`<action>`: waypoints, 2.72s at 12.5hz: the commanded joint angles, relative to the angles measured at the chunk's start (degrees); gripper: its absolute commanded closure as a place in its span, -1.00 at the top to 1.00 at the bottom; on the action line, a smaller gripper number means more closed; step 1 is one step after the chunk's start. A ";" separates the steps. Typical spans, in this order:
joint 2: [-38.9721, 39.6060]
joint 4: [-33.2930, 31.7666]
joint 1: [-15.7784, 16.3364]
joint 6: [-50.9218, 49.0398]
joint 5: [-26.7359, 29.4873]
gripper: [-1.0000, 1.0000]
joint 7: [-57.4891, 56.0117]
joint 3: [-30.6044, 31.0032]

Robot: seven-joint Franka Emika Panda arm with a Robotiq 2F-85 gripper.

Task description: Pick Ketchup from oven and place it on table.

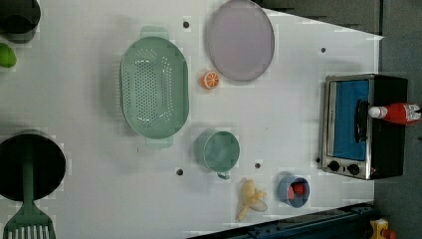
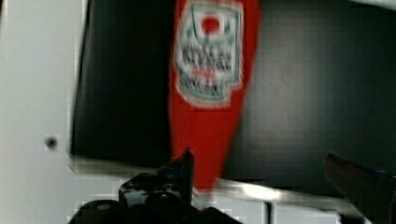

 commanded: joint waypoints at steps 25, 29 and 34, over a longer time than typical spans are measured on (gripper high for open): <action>6.81 22.06 2.45 -15.99 10.03 0.27 1.38 -0.03; 2.09 23.01 8.60 -19.42 9.99 0.27 1.38 6.47; 1.30 21.25 13.52 -25.35 9.04 0.27 1.38 14.54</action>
